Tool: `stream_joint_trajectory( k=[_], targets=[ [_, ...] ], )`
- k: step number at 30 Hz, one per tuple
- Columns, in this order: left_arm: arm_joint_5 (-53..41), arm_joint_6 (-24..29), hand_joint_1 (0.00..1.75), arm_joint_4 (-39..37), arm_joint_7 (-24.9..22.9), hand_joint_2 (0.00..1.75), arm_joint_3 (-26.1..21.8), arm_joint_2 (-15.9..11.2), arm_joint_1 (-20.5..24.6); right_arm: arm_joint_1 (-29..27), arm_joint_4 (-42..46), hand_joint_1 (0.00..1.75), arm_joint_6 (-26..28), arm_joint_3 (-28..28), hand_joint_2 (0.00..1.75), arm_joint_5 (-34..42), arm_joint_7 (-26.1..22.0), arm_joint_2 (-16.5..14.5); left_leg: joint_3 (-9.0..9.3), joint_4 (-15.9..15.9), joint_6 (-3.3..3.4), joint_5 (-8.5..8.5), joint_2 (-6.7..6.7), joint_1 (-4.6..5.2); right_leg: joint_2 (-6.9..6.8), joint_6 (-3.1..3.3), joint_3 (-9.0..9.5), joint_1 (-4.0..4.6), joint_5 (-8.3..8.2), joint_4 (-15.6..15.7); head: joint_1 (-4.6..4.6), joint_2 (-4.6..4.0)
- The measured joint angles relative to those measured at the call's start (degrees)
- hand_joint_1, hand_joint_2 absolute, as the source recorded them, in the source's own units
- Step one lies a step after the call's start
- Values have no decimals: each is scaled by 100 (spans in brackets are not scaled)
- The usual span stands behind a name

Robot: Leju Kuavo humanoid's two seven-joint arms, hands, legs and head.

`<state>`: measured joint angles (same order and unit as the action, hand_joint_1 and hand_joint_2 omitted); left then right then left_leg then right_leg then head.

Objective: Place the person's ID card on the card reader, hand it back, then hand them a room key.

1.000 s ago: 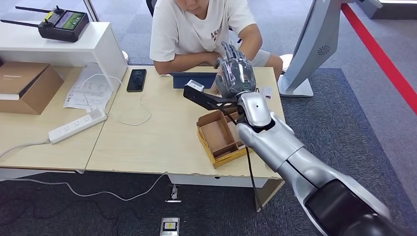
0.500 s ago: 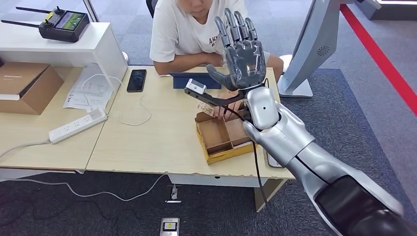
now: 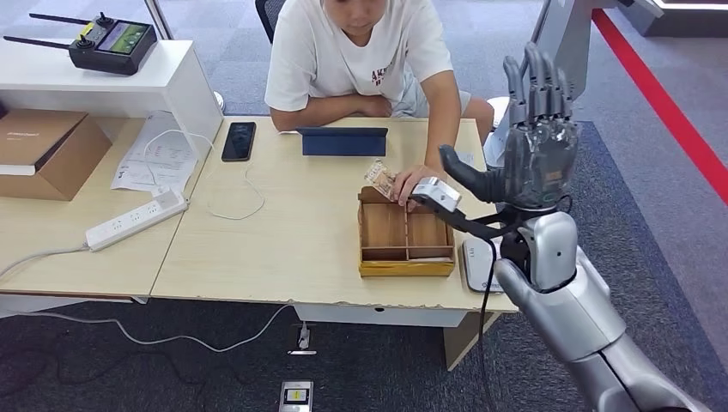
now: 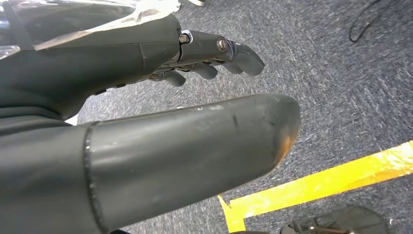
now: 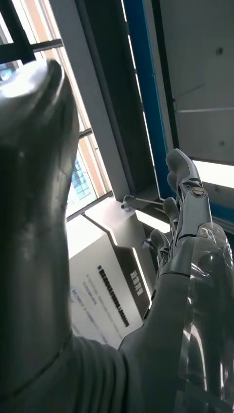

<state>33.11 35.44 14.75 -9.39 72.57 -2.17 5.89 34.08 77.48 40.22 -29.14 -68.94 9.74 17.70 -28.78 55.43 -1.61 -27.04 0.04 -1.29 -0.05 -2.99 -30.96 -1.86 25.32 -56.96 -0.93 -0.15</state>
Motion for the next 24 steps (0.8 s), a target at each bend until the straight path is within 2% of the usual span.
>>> stream_joint_trajectory(
  k=[5, 9, 16, 20, 24],
  targets=[
    [205, 67, 0, 0, -15, 0, -113, 21, -21, -746, 671, 0, 6, 1709, 0, 1438, -1863, -255, -4, 0, 1, 0, -6, 0, -3, 0, -2, -1, 0, 0, 1, 0],
    [301, 84, 0, 0, -16, 0, -192, 61, -26, -1132, 775, 0, 14, 3286, 175, 2379, -2687, -574, -2, 0, 1, 0, -5, 1, -3, -1, -2, -1, 1, 3, -1, 0],
    [379, 120, 0, 0, -16, 0, -286, 110, -12, -1455, 40, 0, 10, 5773, 175, 2649, -3649, -1045, -5, 0, 6, -5, 4, 3, 2, -2, -11, -3, 2, 3, -1, 0],
    [441, 169, 0, 0, -20, 0, -301, 138, 0, -1454, -747, 0, -1, 6941, 175, 2237, -3896, -1192, -7, -1, 5, -6, 8, 2, 3, -2, -14, -2, 2, 3, 1, 0],
    [496, 180, 0, 0, -44, 0, -328, 172, 12, -1432, -1622, 0, -3, 7948, 175, 1547, -3912, -1281, -7, -2, 5, -6, 8, 1, 4, -2, -16, 0, 3, 4, 1, 0]
  ],
)
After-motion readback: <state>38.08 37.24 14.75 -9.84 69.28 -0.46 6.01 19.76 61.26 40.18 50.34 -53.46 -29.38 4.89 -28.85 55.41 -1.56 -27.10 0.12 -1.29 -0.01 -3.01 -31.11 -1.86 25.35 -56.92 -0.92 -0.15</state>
